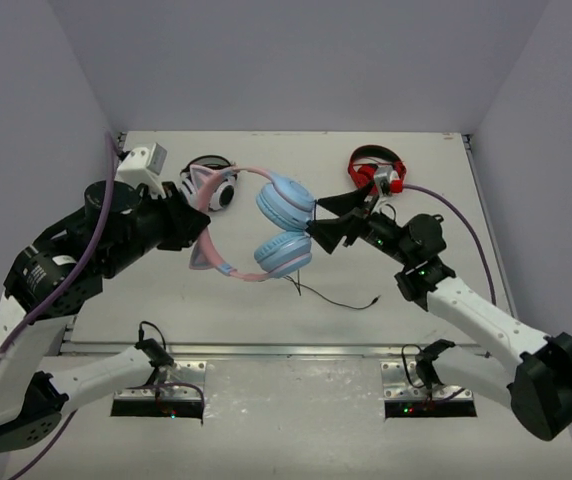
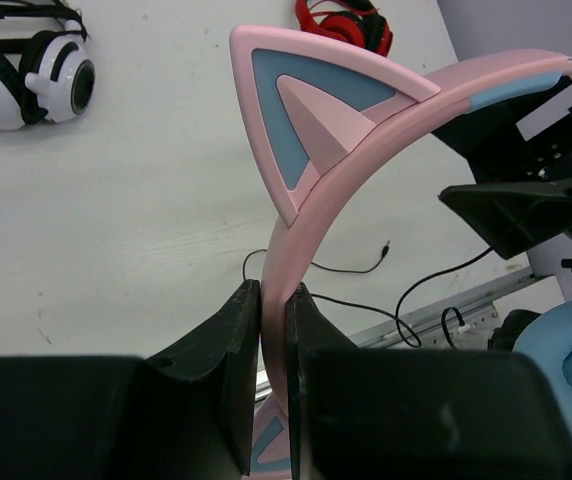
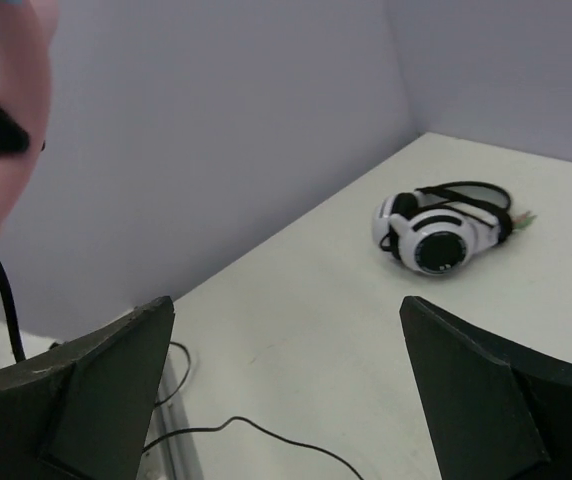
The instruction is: Wrap the headphones
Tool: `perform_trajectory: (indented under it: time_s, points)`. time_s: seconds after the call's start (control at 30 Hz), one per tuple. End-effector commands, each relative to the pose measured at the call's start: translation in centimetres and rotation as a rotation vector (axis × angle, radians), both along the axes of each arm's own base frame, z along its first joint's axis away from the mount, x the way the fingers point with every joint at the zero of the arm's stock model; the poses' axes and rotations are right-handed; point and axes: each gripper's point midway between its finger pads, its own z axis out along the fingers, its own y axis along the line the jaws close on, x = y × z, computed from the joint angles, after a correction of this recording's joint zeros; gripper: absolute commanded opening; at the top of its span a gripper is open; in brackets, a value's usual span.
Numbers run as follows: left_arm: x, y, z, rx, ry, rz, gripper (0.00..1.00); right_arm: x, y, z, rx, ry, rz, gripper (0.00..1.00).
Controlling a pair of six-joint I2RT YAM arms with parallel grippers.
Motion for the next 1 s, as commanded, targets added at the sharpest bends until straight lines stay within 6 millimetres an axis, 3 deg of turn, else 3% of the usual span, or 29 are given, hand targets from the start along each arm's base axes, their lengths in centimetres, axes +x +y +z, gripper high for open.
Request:
perform_trajectory:
  time_s: [0.0, 0.03, 0.1, 0.13, 0.27, 0.4, 0.5, 0.77, 0.87, 0.97]
  points:
    - [0.0, -1.2, 2.8, -0.085, -0.113, -0.058, 0.0, 1.7, -3.6, -0.9, -0.06, -0.003, -0.238, 0.96]
    - [-0.1, -1.5, 2.5, -0.083, -0.109, -0.078, 0.0, 1.3, -4.1, -1.8, -0.089, -0.013, -0.25, 0.96]
    - [-0.2, -1.9, 1.8, -0.074, -0.105, -0.109, 0.0, -0.1, -4.6, -0.8, -0.091, -0.057, -0.237, 0.98]
    - [-0.2, -2.1, 1.7, -0.078, -0.106, -0.116, 0.0, -1.0, -4.4, -1.3, -0.12, -0.058, -0.192, 0.98]
    - [-0.1, -1.9, 1.5, -0.081, -0.111, -0.102, 0.0, -7.8, -1.8, -2.0, -0.178, -0.153, 0.194, 0.97]
    - [-0.3, -1.8, 2.0, -0.101, -0.12, -0.1, 0.0, -8.9, -1.3, -3.5, -0.175, -0.12, 0.275, 0.98]
    - [-0.3, -1.8, 2.3, -0.12, -0.126, -0.094, 0.01, -10.5, -0.7, -2.5, -0.123, -0.115, 0.392, 0.95]
    - [-0.2, -1.9, 3.2, -0.177, -0.135, -0.07, 0.01, -10.0, 0.5, -2.0, -0.087, -0.061, 0.414, 0.91]
    - [-0.1, -1.9, 3.8, -0.22, -0.149, -0.051, 0.0, -8.5, 1.5, -2.4, -0.095, -0.035, 0.377, 0.79]
    - [0.2, -1.8, 4.3, -0.254, -0.16, -0.029, 0.0, -8.8, 3.1, -2.6, -0.091, -0.033, 0.401, 0.7]
